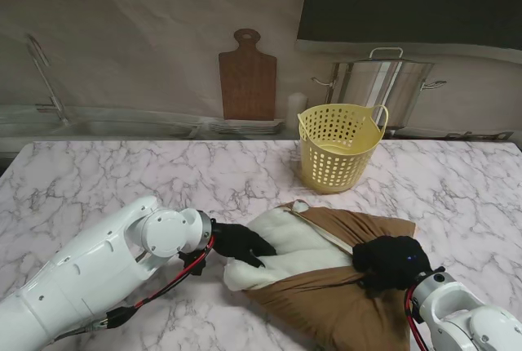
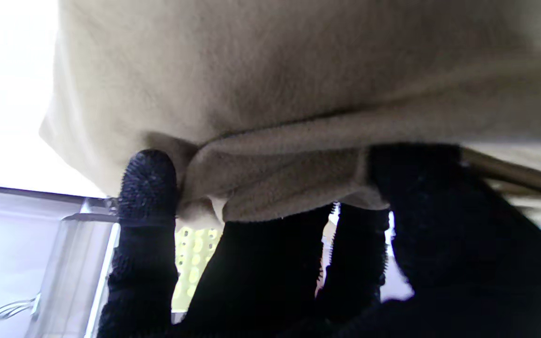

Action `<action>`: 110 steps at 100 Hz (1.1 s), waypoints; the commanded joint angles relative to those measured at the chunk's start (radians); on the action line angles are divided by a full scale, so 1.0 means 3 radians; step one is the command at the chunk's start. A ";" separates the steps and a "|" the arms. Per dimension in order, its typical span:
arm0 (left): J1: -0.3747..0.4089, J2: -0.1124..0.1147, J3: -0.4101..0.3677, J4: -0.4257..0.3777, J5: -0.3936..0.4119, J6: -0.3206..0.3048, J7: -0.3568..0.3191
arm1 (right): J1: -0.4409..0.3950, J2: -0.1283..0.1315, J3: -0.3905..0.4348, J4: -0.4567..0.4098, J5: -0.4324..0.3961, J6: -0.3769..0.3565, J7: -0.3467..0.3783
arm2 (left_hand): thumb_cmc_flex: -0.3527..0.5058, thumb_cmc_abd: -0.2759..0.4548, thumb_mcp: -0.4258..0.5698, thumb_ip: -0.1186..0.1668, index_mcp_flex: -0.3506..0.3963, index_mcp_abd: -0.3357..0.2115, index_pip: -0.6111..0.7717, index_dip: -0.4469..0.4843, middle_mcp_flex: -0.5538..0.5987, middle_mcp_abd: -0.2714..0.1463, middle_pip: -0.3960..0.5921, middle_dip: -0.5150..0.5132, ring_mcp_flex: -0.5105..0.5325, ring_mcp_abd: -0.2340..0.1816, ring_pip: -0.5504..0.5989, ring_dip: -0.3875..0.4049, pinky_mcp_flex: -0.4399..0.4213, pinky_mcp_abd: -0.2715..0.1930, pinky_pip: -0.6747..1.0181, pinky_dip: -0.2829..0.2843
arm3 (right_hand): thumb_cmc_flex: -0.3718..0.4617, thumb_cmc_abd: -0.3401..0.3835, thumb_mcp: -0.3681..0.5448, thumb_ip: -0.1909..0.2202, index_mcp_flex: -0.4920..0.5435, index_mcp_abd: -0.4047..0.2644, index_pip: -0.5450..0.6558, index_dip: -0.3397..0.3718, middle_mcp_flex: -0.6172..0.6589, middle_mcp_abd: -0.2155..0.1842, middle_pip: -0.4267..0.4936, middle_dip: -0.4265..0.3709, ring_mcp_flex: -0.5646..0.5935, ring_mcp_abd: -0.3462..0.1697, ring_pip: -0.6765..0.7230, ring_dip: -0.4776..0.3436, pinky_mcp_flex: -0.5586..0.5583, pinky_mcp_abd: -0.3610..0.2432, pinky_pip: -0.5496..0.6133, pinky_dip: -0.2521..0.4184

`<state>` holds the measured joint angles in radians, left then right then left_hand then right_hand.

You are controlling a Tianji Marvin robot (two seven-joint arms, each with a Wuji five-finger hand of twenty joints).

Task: Remove the pillowcase from the pillow and put it in the laundry basket

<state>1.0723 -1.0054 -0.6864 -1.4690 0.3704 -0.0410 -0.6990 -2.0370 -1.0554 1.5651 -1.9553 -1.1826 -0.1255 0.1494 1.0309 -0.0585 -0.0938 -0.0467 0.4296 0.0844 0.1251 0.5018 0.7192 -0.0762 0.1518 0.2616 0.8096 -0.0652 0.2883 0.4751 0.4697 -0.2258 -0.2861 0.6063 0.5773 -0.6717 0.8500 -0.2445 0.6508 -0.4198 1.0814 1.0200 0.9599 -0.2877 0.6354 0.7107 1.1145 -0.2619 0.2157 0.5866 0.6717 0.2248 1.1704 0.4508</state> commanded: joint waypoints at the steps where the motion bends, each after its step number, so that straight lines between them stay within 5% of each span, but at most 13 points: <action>1: 0.0225 0.0163 -0.0037 0.0156 0.0195 0.0001 -0.0082 | 0.0052 0.0053 -0.0008 0.0225 -0.0111 -0.0019 0.0044 | 0.0283 -0.0212 0.0255 0.0157 0.0095 0.0532 0.0159 0.0028 0.0097 0.0695 0.0212 0.0054 0.0014 0.0639 0.0037 -0.0050 -0.0158 0.1004 0.4261 -0.0078 | 0.0691 -0.0059 0.0559 0.0302 -0.0004 0.0186 -0.0120 -0.0243 0.0182 0.0913 0.0398 0.0131 0.0669 0.0650 0.1937 0.0218 -0.0033 0.0091 0.0046 -0.0001; 14: 0.0504 0.0156 -0.0432 -0.0096 0.0396 -0.0132 -0.0016 | 0.0204 0.0064 -0.0153 0.0287 0.0023 -0.0158 0.0021 | 0.0206 -0.0183 0.0257 0.0143 0.0118 0.0383 0.0107 -0.0051 -0.0057 0.0693 0.0153 0.0039 -0.0189 0.0711 -0.0033 -0.0074 -0.0365 0.1050 0.4118 -0.0098 | 0.0737 0.0150 0.0453 0.0245 0.0040 0.0184 -0.0360 -0.0812 0.0213 0.0930 0.0328 0.0129 0.0669 0.0672 0.1868 0.0227 -0.0049 0.0096 0.0038 -0.0014; 44: 0.1207 0.0097 -0.1454 -0.0857 0.0978 -0.0380 0.0252 | 0.0446 0.0078 -0.0393 0.0329 0.0249 -0.0337 0.0071 | 0.0342 -0.0060 0.0257 0.0122 0.0328 0.0272 0.0220 -0.0017 -0.0020 0.0742 0.0090 0.0040 -0.0276 0.0809 -0.0025 -0.0065 -0.0493 0.1200 0.4011 -0.0092 | 0.0764 0.0208 0.0445 0.0228 0.0092 0.0200 -0.0389 -0.0970 0.0244 0.0944 0.0294 0.0138 0.0672 0.0683 0.1882 0.0242 -0.0017 0.0093 0.0059 -0.0012; 58: 0.1404 0.0034 -0.1724 -0.1120 0.1157 -0.0438 0.0564 | 0.0529 0.0083 -0.0472 0.0376 0.0293 -0.0337 0.0090 | 0.0411 -0.0047 0.0258 0.0111 0.0360 0.0249 0.0277 0.0122 0.0001 0.0753 0.0074 0.0054 -0.0270 0.0832 -0.0008 -0.0048 -0.0502 0.1244 0.4015 -0.0070 | 0.0772 0.0223 0.0452 0.0225 0.0103 0.0204 -0.0379 -0.0993 0.0255 0.0951 0.0280 0.0138 0.0672 0.0685 0.1885 0.0242 -0.0010 0.0099 0.0060 -0.0017; 87: 0.1301 -0.0116 -0.1367 -0.1132 0.1120 -0.0530 0.1379 | 0.0601 0.0079 -0.0547 0.0423 0.0333 -0.0340 0.0029 | 0.0265 0.0249 0.0214 0.0083 0.0090 0.0114 0.0035 0.0018 -0.0724 0.0638 -0.0212 -0.0126 -0.0788 0.0810 -0.0293 -0.0231 -0.0895 0.1293 0.3551 -0.0248 | 0.0779 0.0258 0.0453 0.0214 0.0114 0.0208 -0.0370 -0.1018 0.0258 0.0954 0.0260 0.0144 0.0667 0.0697 0.1870 0.0232 -0.0017 0.0104 0.0060 -0.0025; 110: 0.1062 -0.0150 -0.0851 -0.0868 0.0561 -0.0671 0.1413 | 0.0633 0.0069 -0.0572 0.0453 0.0366 -0.0344 -0.0056 | 0.0032 0.0300 0.0168 0.0068 0.0064 0.0024 -0.0003 -0.0147 -0.0774 0.0499 -0.0147 -0.0162 -0.0930 0.0760 -0.0316 -0.0283 -0.0988 0.1255 0.3444 -0.0248 | 0.0782 0.0335 0.0422 0.0205 0.0100 0.0225 -0.0391 -0.1063 0.0258 0.0963 0.0218 0.0124 0.0656 0.0718 0.1809 0.0209 -0.0028 0.0112 0.0059 -0.0031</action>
<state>1.3949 -1.0368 -0.9646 -1.7527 0.5178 -0.2203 -0.2376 -1.8447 -1.0306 1.4015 -1.8415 -1.0720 -0.2299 0.1359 1.0436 -0.0143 -0.0366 -0.0342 0.4525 0.1179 0.1279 0.4797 0.4760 0.0978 0.0944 0.2192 0.5341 0.1704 0.1974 0.4062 0.1880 0.1578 -0.1145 0.5435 0.6916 -0.6641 0.8781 -0.2527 0.6790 -0.3660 1.0275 0.7411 1.0272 -0.0435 0.7004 0.7410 1.2023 -0.1052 0.6848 0.6158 0.6749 0.2670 1.2096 0.4640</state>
